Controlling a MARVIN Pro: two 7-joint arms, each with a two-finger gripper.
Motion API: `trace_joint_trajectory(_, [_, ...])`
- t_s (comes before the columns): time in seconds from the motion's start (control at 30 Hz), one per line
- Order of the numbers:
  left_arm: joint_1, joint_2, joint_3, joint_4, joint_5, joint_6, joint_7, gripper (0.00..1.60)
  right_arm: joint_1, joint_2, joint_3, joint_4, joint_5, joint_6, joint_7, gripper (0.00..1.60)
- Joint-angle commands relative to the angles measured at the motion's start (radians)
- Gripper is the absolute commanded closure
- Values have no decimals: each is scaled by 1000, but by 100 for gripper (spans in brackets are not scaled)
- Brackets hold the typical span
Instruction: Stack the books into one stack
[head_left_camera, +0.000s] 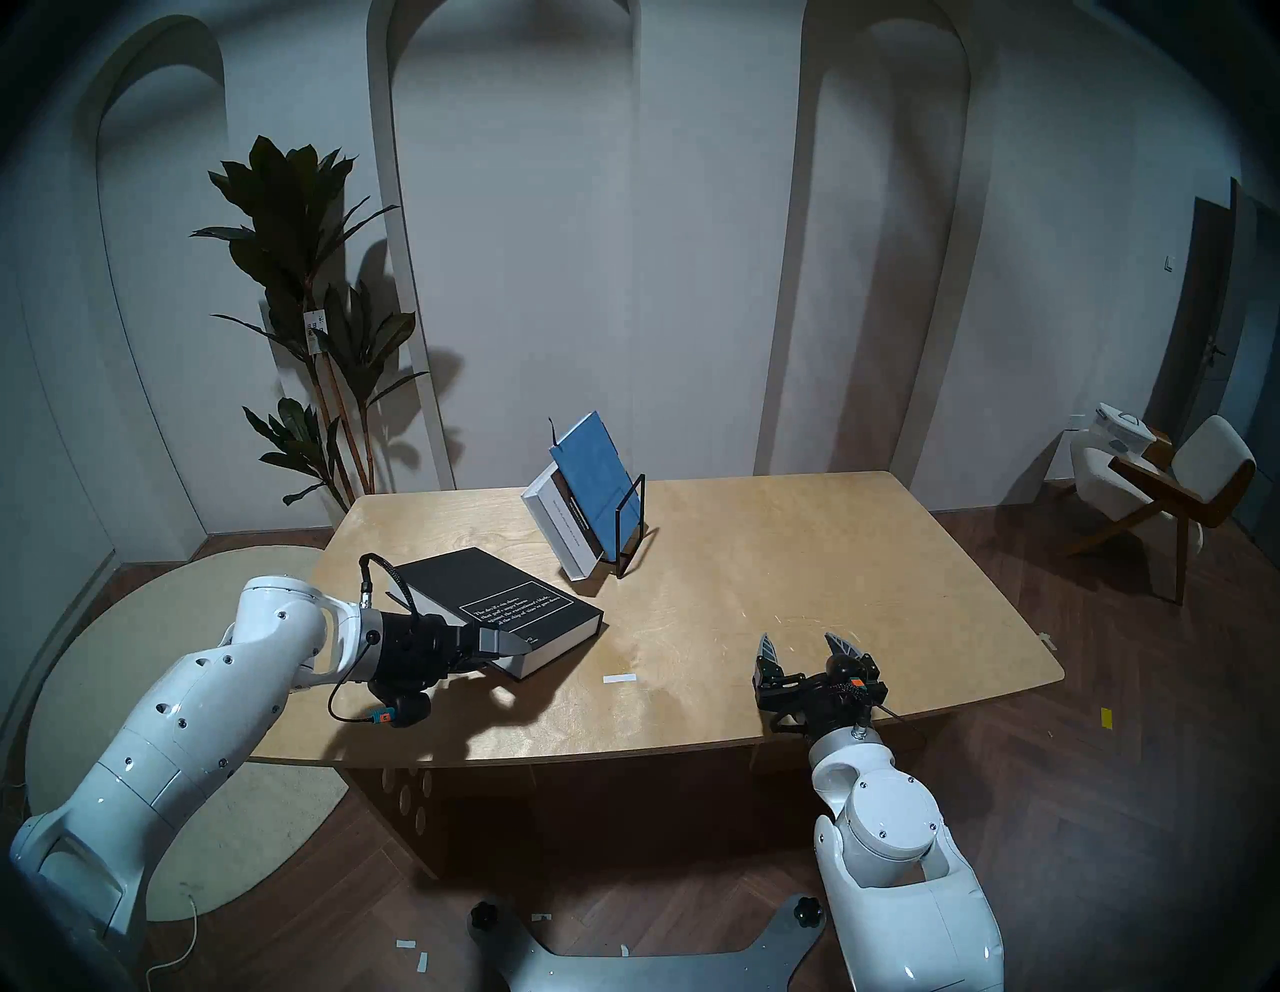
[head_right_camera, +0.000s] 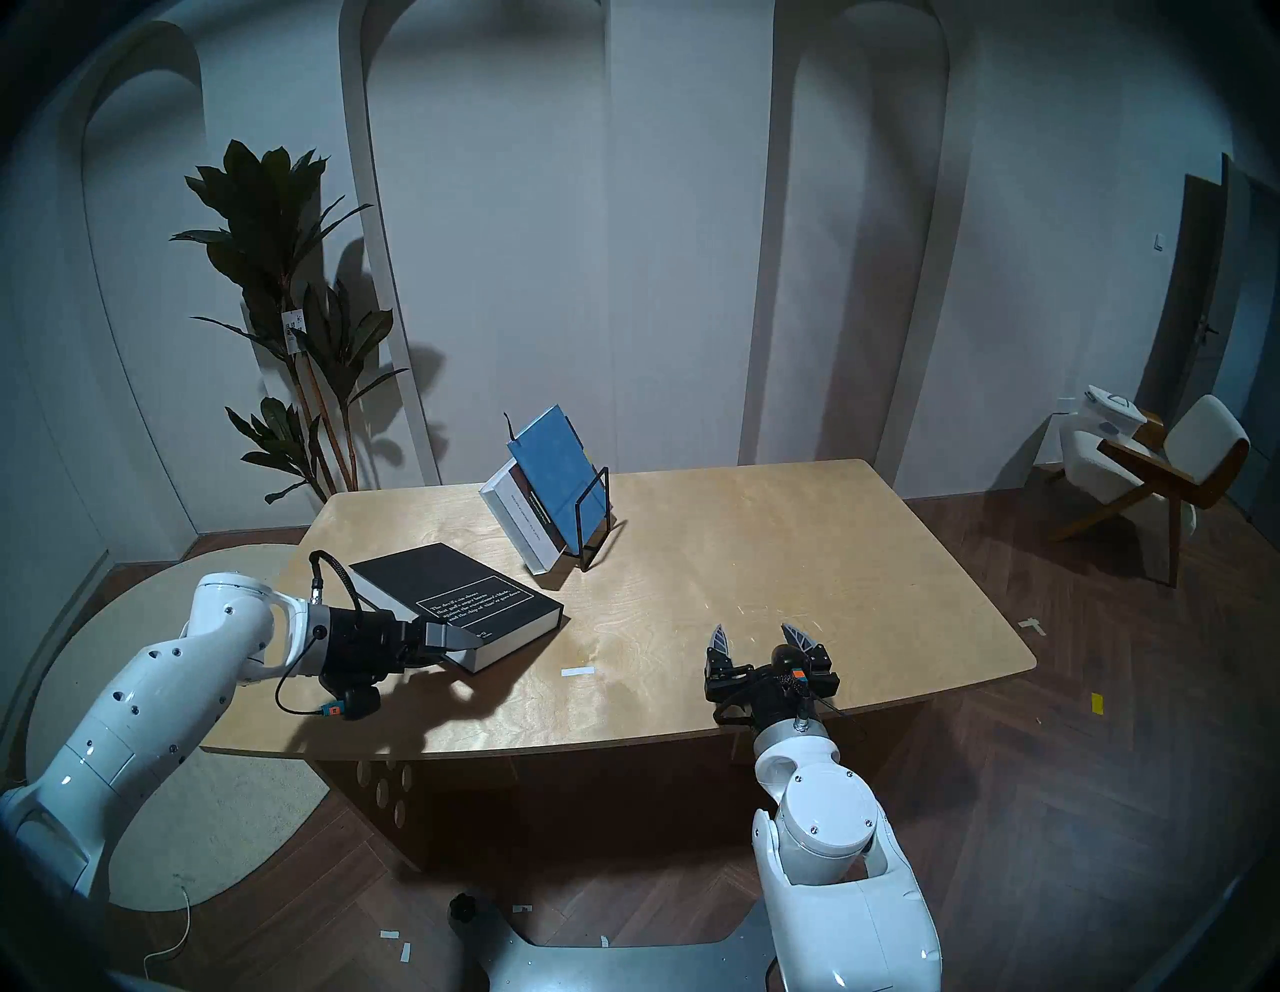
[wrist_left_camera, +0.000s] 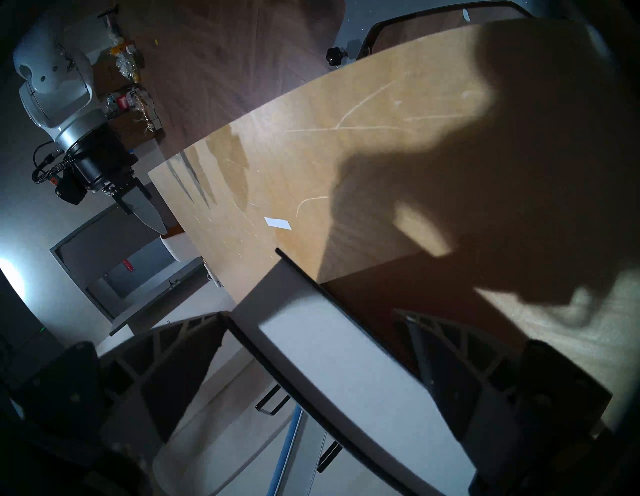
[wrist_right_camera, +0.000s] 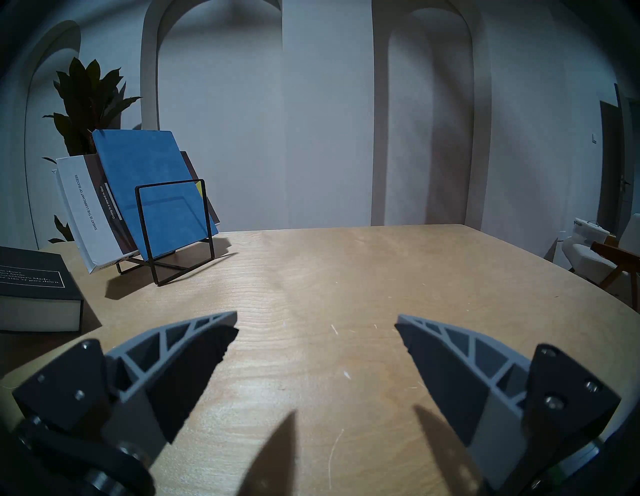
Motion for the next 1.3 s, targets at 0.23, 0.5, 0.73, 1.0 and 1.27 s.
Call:
trace_joint_trajectory(0.23, [-165, 34, 19, 33, 118, 69, 124, 0, 6, 0, 0, -22, 0, -7, 0, 0])
trace_joint_trajectory(0.5, [-198, 102, 97, 60, 243, 93, 234, 0, 2, 0, 0, -29, 0, -9, 0, 0])
trace_joint_trajectory(0.73, [-218, 134, 213, 85, 395, 175, 355, 0, -1, 0, 0, -35, 0, -8, 0, 0])
trace_joint_trajectory(1.0, [-246, 162, 308, 31, 463, 275, 480, 0, -6, 0, 0, -41, 0, -7, 0, 0])
trace_joint_trajectory(1.27, [-301, 144, 236, 143, 432, 346, 563, 0, -6, 0, 0, -42, 0, -7, 0, 0])
